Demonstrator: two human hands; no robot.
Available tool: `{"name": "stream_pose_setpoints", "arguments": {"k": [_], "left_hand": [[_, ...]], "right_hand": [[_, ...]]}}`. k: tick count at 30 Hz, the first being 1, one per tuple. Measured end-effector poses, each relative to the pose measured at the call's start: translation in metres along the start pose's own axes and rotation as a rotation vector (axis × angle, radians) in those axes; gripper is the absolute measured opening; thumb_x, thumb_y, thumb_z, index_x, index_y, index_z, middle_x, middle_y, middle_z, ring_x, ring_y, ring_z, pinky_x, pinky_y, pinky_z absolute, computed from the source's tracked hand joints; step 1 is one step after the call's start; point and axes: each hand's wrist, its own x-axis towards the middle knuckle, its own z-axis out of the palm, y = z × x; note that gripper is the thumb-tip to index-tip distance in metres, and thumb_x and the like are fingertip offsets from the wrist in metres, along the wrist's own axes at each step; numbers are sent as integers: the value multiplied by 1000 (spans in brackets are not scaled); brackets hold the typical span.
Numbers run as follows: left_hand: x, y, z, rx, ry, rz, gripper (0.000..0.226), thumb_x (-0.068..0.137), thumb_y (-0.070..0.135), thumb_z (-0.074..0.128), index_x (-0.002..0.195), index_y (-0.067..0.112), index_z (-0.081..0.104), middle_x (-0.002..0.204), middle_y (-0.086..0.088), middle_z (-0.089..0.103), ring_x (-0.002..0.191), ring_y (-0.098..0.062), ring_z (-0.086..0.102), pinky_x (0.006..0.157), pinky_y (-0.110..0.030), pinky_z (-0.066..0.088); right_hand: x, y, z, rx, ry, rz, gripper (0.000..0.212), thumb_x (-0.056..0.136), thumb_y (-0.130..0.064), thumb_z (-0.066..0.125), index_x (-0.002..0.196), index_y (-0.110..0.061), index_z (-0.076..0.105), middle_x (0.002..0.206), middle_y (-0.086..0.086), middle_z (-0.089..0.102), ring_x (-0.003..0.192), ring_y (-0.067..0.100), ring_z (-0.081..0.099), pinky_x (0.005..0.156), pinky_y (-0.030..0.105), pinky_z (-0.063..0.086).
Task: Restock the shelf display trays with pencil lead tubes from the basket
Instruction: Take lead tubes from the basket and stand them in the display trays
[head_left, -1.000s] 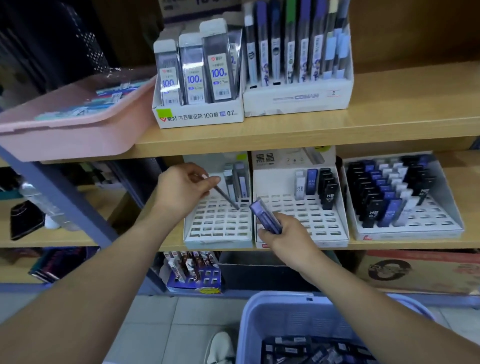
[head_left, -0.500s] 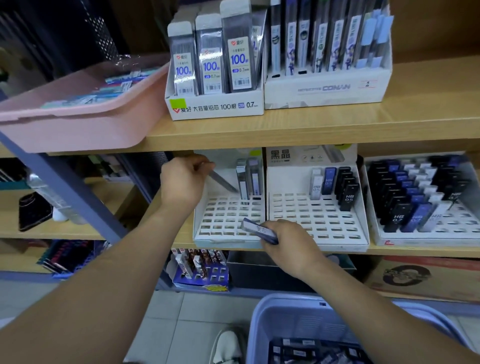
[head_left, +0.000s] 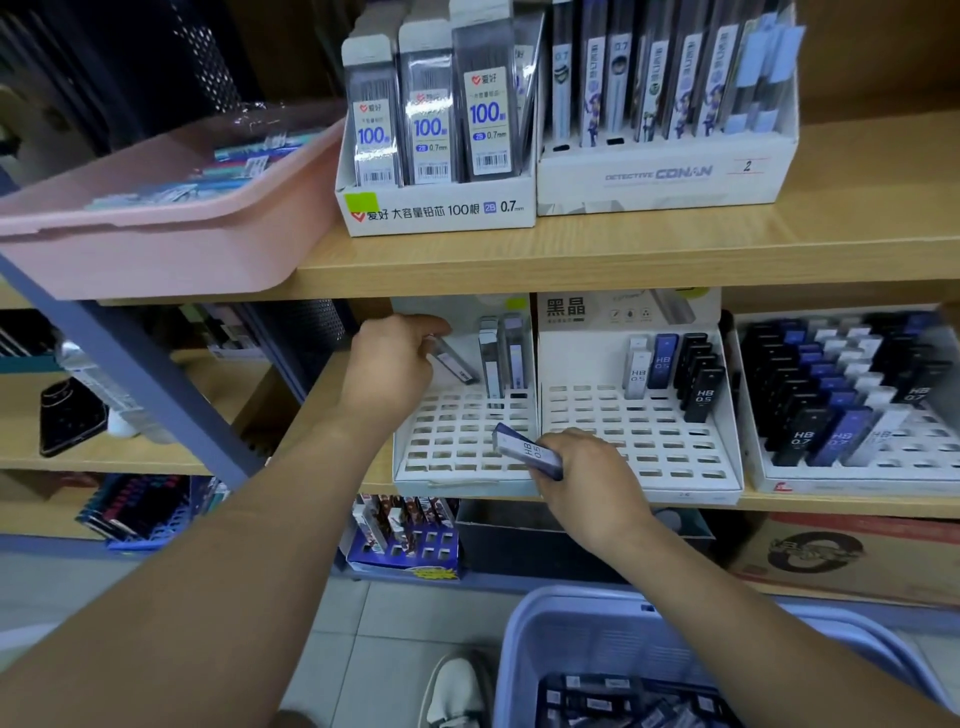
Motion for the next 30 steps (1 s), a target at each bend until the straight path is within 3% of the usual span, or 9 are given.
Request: {"name": "stream_pose_setpoints", "arguments": {"k": [6,11,18,22,26,30], "left_hand": [[4,3,-3,57,-76,95,42,85,-12,48,107,15,72,106,-8,71,101,-27,63,91,-35,51],[9,4,-2,71,-133,104,34,89,-6,49,108,13,70,105,-7,70,100,-23,63,89,-31,50],[7,5,14,-89,-3,-32,11,90,10,61,100,13,66,100,-5,68,91,-22,66,86,-35,54],[9,10,16,-21,54,22,20,92,10,60,107,10,72,111,-7,69,98,-23,65,88,-20,44],[11,12,22,81,-53,41,32,95,4,50,120,16,66,127,-6,62,113,-26,59,102,-25,41],[14,14,20,127,-140,-38,51,90,-7,43,130,21,58,138,-5,53,121,-26,53,106,-28,39]], "right_hand": [[-2,-1,1,48,42,30,12,92,-20,62,102,-18,68,88,-2,55,83,19,54,75,31,46],[-2,-1,0,57,46,47,12,93,-22,62,103,-18,67,88,-2,56,83,18,53,74,31,46],[-2,-3,-2,86,49,77,13,93,-23,62,104,-18,67,96,1,64,81,15,51,70,26,41],[-3,-3,-1,113,53,94,8,93,-22,62,98,-18,66,86,-5,56,78,13,50,66,23,36],[-4,-4,-2,137,48,112,3,93,-22,62,91,-19,63,81,-6,53,76,14,50,64,24,35],[-3,-5,-4,155,32,137,14,93,-23,62,84,-27,52,79,-8,52,74,13,49,64,23,35]]}}
